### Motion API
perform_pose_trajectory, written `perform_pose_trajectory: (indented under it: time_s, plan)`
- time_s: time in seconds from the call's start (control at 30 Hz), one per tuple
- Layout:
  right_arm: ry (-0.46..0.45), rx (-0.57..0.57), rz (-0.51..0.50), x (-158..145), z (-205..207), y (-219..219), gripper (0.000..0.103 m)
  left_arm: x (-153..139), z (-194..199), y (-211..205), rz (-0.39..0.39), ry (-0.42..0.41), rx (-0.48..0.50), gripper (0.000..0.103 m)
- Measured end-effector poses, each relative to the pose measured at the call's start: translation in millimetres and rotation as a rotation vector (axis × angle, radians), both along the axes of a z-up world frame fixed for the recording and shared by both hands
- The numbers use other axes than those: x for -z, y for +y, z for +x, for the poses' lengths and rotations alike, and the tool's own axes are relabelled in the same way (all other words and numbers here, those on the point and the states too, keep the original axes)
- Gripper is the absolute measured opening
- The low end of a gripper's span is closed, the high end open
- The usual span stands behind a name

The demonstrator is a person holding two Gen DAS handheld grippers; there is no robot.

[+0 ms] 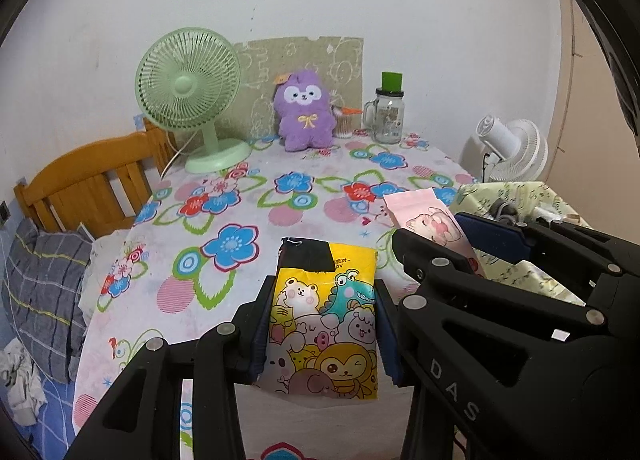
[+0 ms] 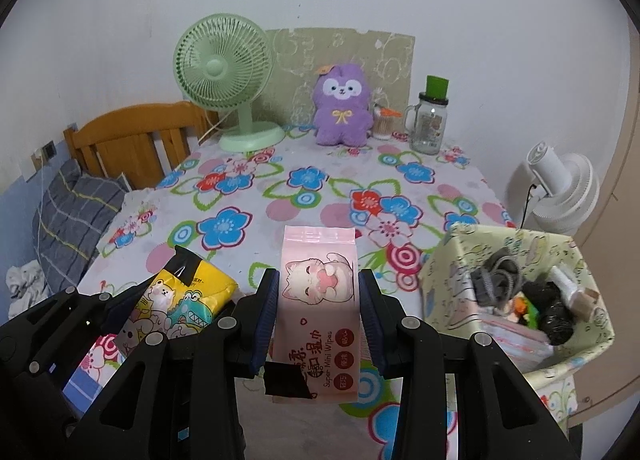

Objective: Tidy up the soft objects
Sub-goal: 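Carry the yellow snack pack and pink packet with both tools into the box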

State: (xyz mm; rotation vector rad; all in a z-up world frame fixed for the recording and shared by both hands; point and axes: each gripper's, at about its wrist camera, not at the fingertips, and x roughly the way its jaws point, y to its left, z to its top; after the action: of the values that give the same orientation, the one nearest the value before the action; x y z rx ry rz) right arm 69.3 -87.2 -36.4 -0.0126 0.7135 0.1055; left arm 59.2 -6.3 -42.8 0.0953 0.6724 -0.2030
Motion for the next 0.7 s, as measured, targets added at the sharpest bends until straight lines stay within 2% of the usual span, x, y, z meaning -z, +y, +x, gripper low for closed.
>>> perform_pose_trajectory:
  time_s: [0.7]
  plan:
    - [-0.073,0.054,0.008,-30.5,-18.4,-65.9,0.042,-28.8,-9.4,-62.3,-0.001,-0.068,0.047,0.046]
